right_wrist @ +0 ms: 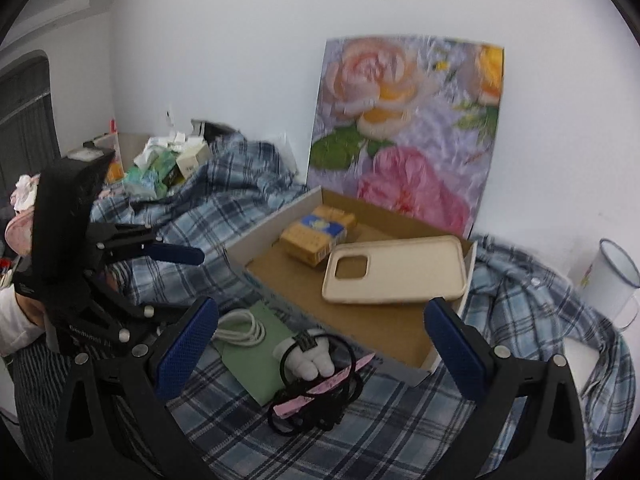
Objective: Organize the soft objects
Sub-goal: 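Move both tools back toward the cable and earbud items beside the box, then grasp the white coiled cable with the left tool while the right tool grasps the white earbud object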
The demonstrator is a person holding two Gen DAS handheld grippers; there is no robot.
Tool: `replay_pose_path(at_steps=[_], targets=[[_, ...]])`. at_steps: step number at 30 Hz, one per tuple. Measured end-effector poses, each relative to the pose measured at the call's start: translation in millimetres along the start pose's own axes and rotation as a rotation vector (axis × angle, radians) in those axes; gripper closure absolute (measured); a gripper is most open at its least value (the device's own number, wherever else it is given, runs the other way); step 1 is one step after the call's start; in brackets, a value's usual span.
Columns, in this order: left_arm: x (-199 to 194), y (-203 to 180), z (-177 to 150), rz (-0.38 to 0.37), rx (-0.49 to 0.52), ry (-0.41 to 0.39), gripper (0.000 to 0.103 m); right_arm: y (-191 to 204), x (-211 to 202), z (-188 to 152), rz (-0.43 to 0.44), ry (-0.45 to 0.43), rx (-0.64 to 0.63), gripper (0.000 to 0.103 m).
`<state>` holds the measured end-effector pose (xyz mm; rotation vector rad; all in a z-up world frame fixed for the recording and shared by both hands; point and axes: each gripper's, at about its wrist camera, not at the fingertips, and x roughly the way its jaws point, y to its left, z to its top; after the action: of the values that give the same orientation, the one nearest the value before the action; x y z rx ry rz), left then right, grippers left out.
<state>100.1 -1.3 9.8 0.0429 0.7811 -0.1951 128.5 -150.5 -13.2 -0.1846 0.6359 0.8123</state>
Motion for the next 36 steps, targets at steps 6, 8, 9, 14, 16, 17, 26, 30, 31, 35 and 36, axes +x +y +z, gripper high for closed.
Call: replay_pose_path(at_steps=[6, 8, 9, 14, 16, 17, 26, 30, 31, 35, 36], targets=[[10.7, -0.7, -4.8, -0.04, 0.008, 0.07, 0.053, 0.0, 16.7, -8.2, 0.022, 0.063, -0.005, 0.001], [15.7, -2.1, -7.1, -0.044, 0.019, 0.107, 0.054, 0.1, 20.8, -10.4, 0.03, 0.079, -0.006, 0.001], [17.1, -2.8, -8.3, -0.044, 0.022, 0.118, 0.054, 0.4, 22.7, -11.7, 0.03, 0.086, -0.008, 0.001], [23.6, -7.5, -13.7, -0.053, 0.061, 0.179, 0.071, 0.2, 32.0, -16.5, 0.039, 0.118, -0.008, 0.001], [24.7, -9.4, -15.6, -0.056, 0.068, 0.192, 0.076, 1.1, 33.5, -18.0, 0.04, 0.125, -0.009, 0.001], [25.6, -9.9, -16.1, -0.054, 0.072, 0.197, 0.076, 1.6, 34.4, -18.4, 0.042, 0.127, -0.01, 0.001], [34.9, -17.4, -23.7, -0.041, 0.122, 0.256, 0.076, 9.2, 48.1, -25.1, 0.049, 0.161, -0.056, 0.024], [34.8, -15.4, -22.7, -0.04, 0.112, 0.253, 0.081, 9.0, 54.2, -28.2, 0.029, 0.181, -0.061, 0.024], [34.6, -14.9, -22.4, -0.041, 0.113, 0.253, 0.082, 9.3, 54.6, -27.9, 0.027, 0.179, -0.063, 0.024], [32.3, -15.6, -23.2, -0.036, 0.12, 0.247, 0.082, 13.3, 57.3, -28.3, 0.036, 0.181, -0.075, 0.032], [31.9, -15.7, -23.2, -0.034, 0.123, 0.246, 0.082, 15.6, 59.6, -29.0, 0.038, 0.19, -0.083, 0.035]])
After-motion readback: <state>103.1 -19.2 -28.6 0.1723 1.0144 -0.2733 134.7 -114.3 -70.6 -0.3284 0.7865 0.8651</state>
